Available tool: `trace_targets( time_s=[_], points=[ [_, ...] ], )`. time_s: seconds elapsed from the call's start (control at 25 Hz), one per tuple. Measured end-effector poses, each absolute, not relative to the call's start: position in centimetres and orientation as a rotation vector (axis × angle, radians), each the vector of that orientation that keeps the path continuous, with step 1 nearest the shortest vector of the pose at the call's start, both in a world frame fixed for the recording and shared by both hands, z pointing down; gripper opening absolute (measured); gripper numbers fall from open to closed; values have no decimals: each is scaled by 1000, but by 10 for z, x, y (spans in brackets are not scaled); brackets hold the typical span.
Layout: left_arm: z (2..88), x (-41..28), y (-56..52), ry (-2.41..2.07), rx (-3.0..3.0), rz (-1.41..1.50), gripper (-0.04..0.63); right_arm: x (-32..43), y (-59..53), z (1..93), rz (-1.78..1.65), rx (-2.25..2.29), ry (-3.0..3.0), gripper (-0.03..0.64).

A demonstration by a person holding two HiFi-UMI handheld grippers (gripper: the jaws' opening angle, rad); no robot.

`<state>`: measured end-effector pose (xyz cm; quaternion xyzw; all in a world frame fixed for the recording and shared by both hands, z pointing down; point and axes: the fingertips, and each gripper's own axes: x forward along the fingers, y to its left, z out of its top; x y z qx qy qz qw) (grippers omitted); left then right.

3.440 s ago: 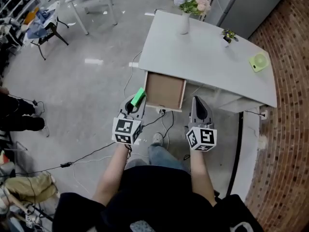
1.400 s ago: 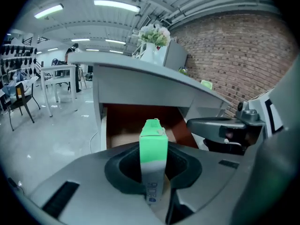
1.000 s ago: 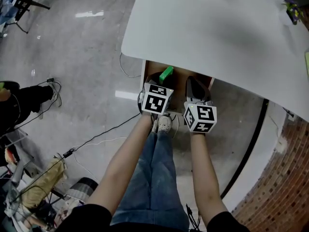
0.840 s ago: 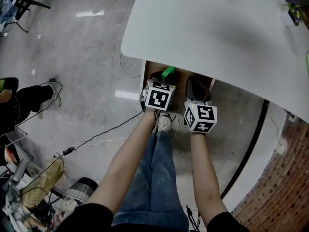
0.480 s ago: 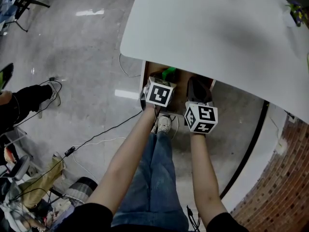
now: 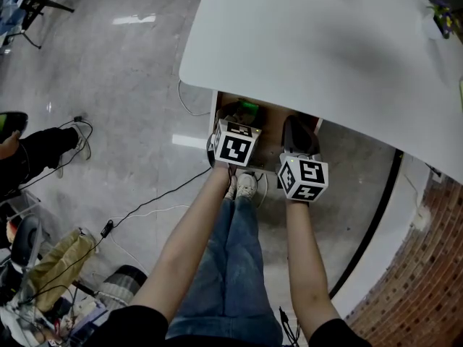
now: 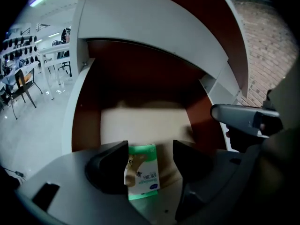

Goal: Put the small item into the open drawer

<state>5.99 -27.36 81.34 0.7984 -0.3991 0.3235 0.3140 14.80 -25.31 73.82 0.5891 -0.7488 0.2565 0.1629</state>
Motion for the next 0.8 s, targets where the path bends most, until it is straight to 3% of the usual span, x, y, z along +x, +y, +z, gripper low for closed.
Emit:
trace_targets(
  time_s=[0.36,0.68,0.8],
  points=[
    [790,56,-273,-1119,2148,787,292,146,-246,728,716,1688,-2150,2],
    [692,36,-245,-1275,2249,663,54,147,-216,665,691,1723,-2196,2],
    [633,23,-233,-1342,2302,565,30,148,-204,619,675,1767,-2221,2]
  ],
)
